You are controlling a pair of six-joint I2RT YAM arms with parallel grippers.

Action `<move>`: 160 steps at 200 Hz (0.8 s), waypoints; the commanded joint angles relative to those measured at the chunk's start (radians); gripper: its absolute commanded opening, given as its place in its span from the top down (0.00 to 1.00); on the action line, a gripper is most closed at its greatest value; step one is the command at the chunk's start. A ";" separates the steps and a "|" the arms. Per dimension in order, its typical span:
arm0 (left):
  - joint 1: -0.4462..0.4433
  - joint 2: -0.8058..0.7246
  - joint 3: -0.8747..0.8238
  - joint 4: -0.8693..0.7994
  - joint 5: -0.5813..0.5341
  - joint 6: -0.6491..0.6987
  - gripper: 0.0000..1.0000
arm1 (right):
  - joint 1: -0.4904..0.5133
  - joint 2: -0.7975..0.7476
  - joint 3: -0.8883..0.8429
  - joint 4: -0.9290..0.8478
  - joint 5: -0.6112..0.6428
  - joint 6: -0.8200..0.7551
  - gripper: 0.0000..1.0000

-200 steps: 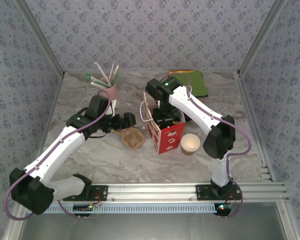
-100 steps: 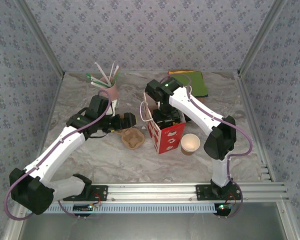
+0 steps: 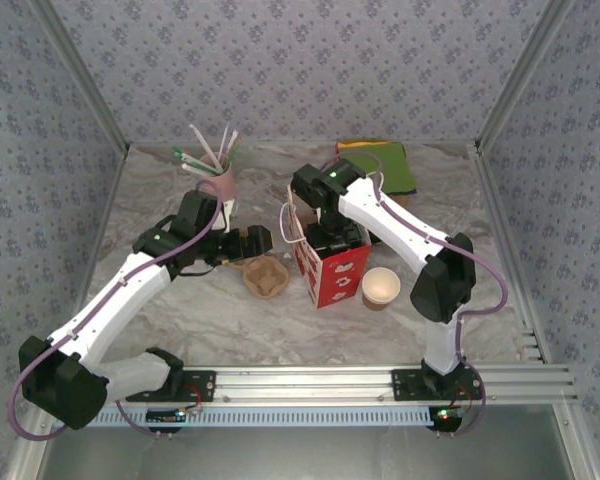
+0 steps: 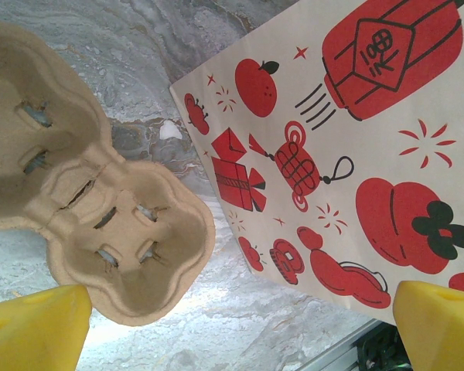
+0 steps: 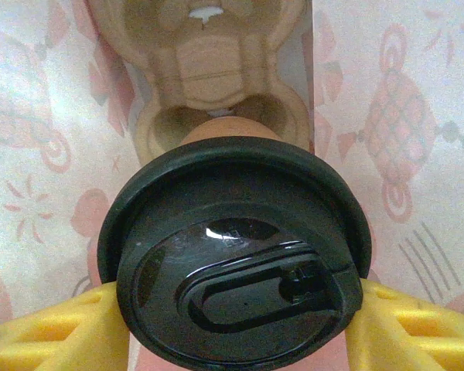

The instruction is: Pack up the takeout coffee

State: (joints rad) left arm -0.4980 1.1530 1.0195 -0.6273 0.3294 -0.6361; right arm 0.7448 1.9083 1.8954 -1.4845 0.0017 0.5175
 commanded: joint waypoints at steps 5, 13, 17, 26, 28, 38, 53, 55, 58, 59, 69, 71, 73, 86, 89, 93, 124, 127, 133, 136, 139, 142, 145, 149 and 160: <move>-0.005 -0.012 0.019 0.002 0.011 0.019 0.00 | 0.004 -0.041 -0.018 -0.016 -0.011 0.024 0.35; -0.005 -0.013 0.021 0.001 0.011 0.017 0.00 | 0.004 -0.043 -0.022 -0.016 -0.011 0.025 0.35; -0.005 -0.013 0.020 0.002 0.011 0.018 0.00 | 0.004 -0.044 -0.023 -0.016 -0.011 0.026 0.35; -0.006 -0.015 0.018 0.002 0.010 0.016 0.00 | 0.004 -0.047 -0.027 -0.014 -0.012 0.027 0.35; -0.007 -0.016 0.018 0.002 0.010 0.017 0.00 | 0.005 -0.047 -0.028 -0.013 -0.013 0.027 0.35; -0.005 -0.016 0.019 0.001 0.010 0.016 0.00 | 0.005 -0.049 -0.031 -0.010 -0.012 0.029 0.35; -0.005 -0.016 0.018 0.002 0.010 0.017 0.00 | 0.007 -0.050 -0.034 -0.011 -0.012 0.030 0.35; -0.005 -0.016 0.017 0.003 0.010 0.017 0.00 | 0.007 -0.050 -0.035 -0.011 -0.012 0.030 0.35; -0.006 -0.016 0.017 0.003 0.010 0.018 0.00 | 0.007 -0.050 -0.034 -0.012 -0.013 0.031 0.35; -0.006 -0.016 0.017 0.002 0.010 0.017 0.00 | 0.007 -0.050 -0.035 -0.012 -0.013 0.031 0.35; -0.006 -0.017 0.016 0.002 0.010 0.016 0.00 | 0.009 -0.052 -0.036 -0.013 -0.014 0.032 0.35; -0.006 -0.017 0.016 0.002 0.010 0.015 0.00 | 0.008 -0.052 -0.036 -0.014 -0.015 0.032 0.35; -0.005 -0.016 0.016 0.001 0.010 0.015 0.00 | 0.009 -0.052 -0.036 -0.013 -0.014 0.032 0.35; -0.007 -0.018 0.014 0.002 0.010 0.015 0.00 | 0.010 -0.052 -0.036 -0.017 -0.017 0.032 0.35; -0.007 -0.018 0.014 0.002 0.010 0.015 0.00 | 0.010 -0.053 -0.036 -0.018 -0.017 0.032 0.35; -0.008 -0.018 0.012 0.003 0.009 0.015 0.00 | 0.010 -0.054 -0.036 -0.019 -0.018 0.032 0.35; -0.007 -0.019 0.010 0.005 0.010 0.013 0.00 | 0.010 -0.053 -0.030 -0.028 -0.021 0.029 0.35; -0.008 -0.019 0.010 0.006 0.010 0.014 0.00 | 0.010 -0.054 -0.029 -0.028 -0.021 0.030 0.35; -0.007 -0.018 0.009 0.005 0.010 0.015 0.00 | 0.010 -0.054 -0.029 -0.030 -0.021 0.030 0.35; -0.007 -0.019 0.010 0.005 0.010 0.013 0.00 | 0.010 -0.053 -0.028 -0.030 -0.021 0.030 0.35; -0.007 -0.018 0.010 0.005 0.010 0.013 0.00 | 0.010 -0.054 -0.028 -0.030 -0.019 0.030 0.35; -0.008 -0.018 0.010 0.006 0.010 0.014 0.00 | 0.010 -0.054 -0.027 -0.032 -0.020 0.030 0.35; -0.008 -0.018 0.010 0.006 0.010 0.014 0.00 | 0.010 -0.053 -0.027 -0.031 -0.021 0.032 0.35; -0.007 -0.018 0.010 0.007 0.010 0.015 0.00 | 0.011 -0.054 -0.026 -0.033 -0.021 0.030 0.35; -0.007 -0.019 0.011 0.006 0.010 0.015 0.00 | 0.010 -0.054 -0.028 -0.034 -0.021 0.030 0.35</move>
State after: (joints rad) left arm -0.4980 1.1526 1.0195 -0.6273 0.3290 -0.6361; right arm 0.7490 1.8900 1.8656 -1.4849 -0.0132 0.5350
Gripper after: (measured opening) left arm 0.997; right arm 0.650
